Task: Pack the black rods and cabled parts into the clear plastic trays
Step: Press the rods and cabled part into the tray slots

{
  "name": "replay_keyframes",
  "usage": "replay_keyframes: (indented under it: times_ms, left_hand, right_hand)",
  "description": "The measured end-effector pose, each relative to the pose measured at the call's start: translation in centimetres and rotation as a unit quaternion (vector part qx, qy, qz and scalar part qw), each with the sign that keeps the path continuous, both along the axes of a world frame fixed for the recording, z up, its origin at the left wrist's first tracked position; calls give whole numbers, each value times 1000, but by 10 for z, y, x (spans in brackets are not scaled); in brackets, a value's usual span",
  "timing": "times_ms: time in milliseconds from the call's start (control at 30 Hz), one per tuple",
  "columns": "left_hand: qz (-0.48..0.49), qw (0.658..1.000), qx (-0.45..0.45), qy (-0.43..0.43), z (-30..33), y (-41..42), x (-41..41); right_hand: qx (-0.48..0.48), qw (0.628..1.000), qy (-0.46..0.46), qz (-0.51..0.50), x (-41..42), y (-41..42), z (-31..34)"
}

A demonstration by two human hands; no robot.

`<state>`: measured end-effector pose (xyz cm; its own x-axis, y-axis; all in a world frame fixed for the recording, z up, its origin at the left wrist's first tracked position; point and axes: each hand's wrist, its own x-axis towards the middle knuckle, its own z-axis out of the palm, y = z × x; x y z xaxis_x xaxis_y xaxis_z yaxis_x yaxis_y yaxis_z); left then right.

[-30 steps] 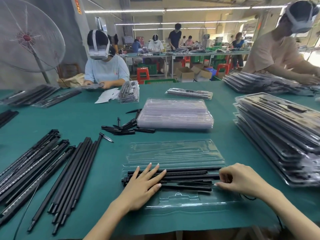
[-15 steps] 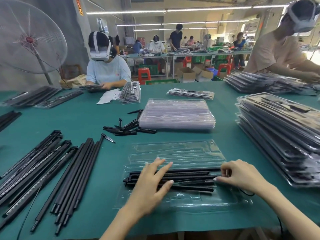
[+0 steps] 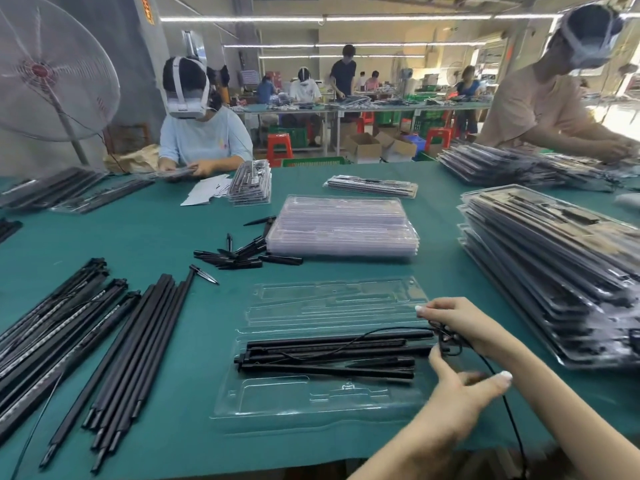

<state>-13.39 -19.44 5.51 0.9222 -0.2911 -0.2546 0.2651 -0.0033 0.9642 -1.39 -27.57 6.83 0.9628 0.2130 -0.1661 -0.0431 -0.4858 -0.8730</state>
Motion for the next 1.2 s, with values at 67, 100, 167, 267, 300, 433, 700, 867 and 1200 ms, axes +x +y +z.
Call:
replay_keyframes:
  times_ms: [67,100,167,267,300,433,700,867,1200]
  left_hand:
    - [18,1000,-22,12,-3,-8,1]
    - [25,999,-22,12,-6,-9,1]
    - [14,999,-38,30,-9,-8,-1]
    - [-43,995,-63,68,-9,2,-18]
    - [-78,993,-55,65,-8,11,-27]
    - [-162,985,52,8,11,69,-58]
    - [-163,955,248,-24,77,175,-71]
    - [-136,924,356,-35,137,256,-68]
    - [-87,871,483,-24,100,356,-46]
  right_hand:
    - [33,999,34,-21,2,1,-1]
    - [44,997,48,-29,2,2,-2]
    - [77,993,72,-43,2,1,-6]
    - [32,998,15,-52,2,-6,-9]
    - [-10,998,-24,-52,3,-11,-10]
    - [-79,993,-79,-42,4,-19,-14]
    - [-67,989,-109,-71,7,-19,-14]
    - [-102,990,-84,-50,3,-15,-20]
    - [-116,988,-85,-49,1,-16,-16]
